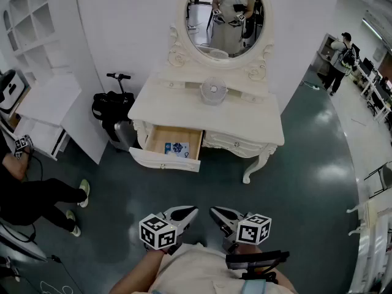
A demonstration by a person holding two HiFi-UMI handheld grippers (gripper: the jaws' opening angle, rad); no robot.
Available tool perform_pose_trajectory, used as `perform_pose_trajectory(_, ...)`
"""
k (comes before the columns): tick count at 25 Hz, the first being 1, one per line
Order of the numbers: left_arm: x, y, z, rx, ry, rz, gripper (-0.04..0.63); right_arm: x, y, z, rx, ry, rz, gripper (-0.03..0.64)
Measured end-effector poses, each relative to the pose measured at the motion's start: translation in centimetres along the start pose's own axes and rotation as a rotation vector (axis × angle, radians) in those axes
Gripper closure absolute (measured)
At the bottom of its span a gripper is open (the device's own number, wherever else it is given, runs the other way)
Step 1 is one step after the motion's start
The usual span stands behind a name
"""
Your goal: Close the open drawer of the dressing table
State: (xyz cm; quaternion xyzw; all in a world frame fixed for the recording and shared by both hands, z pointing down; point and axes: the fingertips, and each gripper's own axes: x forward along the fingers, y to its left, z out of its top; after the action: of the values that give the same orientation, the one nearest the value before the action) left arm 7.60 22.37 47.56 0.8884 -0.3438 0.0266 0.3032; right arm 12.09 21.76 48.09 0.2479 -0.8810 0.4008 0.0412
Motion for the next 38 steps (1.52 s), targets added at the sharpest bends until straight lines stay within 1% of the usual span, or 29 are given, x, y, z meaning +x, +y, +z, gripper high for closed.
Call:
perform_pose_trajectory(14,0.6,1.0,0.4,-0.012,0.005,0.003,0.586,0.9,-0.8,0.7,0.014,-0.002,0.000,0.601)
perform_pose_trajectory(23,0.6,1.5,0.3,-0.025,0.004,0.003,0.586,1.0,-1.3,1.8,0.050,-0.057,0.008,0.598)
perform_pose_trajectory(28,0.9,2.8,0.5,-0.036,0.011,0.003,0.586,2.0,-2.0,2.0,0.063,-0.050,-0.001,0.598)
perform_pose_trajectory(33,1.2,4.4,1.5,-0.039,0.012,-0.007,0.586,3.2,-2.9,3.2,0.066,-0.052,-0.014,0.598)
perform_pose_trajectory(38,1.2,6.8,2.5,-0.048,0.018,0.006,0.586,5.0,-3.5,4.4,0.072,-0.050,-0.015,0.598)
